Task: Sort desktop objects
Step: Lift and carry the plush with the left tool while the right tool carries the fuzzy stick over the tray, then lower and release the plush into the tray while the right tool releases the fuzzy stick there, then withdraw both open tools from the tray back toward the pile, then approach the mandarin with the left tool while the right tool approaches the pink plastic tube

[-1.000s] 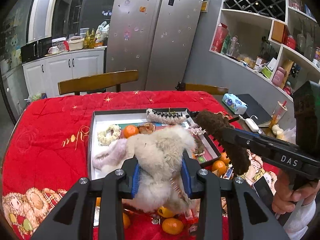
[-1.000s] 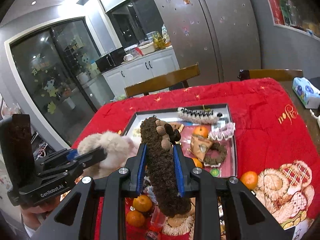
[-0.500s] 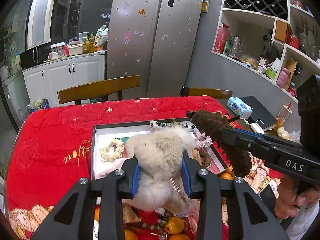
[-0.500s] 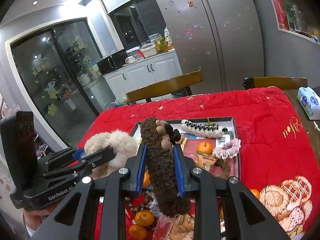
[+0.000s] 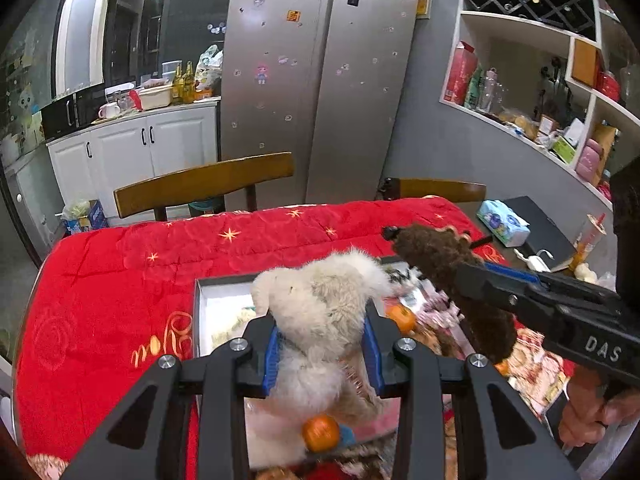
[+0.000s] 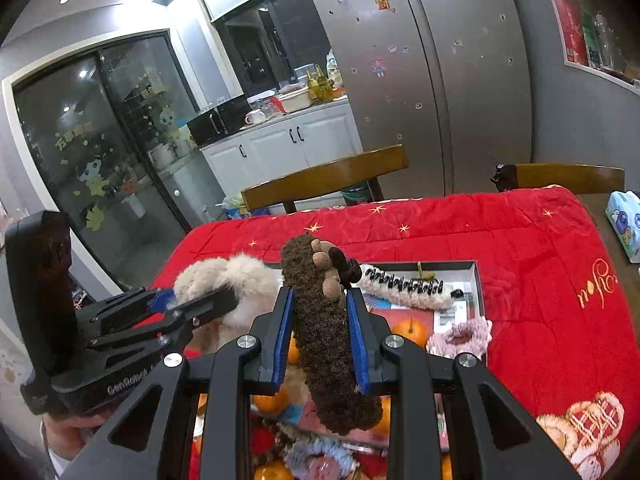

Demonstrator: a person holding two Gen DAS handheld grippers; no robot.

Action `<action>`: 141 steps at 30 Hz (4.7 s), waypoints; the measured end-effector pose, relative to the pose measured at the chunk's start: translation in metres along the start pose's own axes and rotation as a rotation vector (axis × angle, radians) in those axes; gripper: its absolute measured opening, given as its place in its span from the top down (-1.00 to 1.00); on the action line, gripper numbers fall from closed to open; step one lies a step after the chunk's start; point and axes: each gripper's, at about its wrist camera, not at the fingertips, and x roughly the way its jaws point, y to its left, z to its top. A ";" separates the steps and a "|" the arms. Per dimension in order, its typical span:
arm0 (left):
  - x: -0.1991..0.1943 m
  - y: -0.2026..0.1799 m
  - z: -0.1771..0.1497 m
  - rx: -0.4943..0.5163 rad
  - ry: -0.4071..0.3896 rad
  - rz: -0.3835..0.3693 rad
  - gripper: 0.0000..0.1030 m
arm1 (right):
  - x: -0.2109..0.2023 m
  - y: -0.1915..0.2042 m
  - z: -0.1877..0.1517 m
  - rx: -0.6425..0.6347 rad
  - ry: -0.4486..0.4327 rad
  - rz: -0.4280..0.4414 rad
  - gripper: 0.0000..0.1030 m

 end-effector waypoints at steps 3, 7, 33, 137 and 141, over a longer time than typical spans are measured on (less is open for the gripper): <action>0.022 0.010 0.012 0.002 0.015 0.009 0.31 | 0.015 -0.005 0.003 -0.011 0.004 -0.025 0.51; 0.054 0.024 0.024 -0.024 0.028 0.002 0.31 | 0.041 -0.013 0.002 -0.014 0.032 -0.051 0.50; 0.143 0.046 -0.003 -0.062 0.208 0.074 0.31 | 0.112 -0.038 -0.025 0.029 0.187 -0.062 0.50; -0.110 0.006 -0.207 0.003 0.072 0.112 -1.00 | -0.100 0.037 -0.182 0.094 -0.106 -0.080 -1.00; -0.105 0.005 -0.209 0.009 0.066 0.084 -1.00 | -0.086 0.031 -0.186 0.101 -0.079 -0.074 -1.00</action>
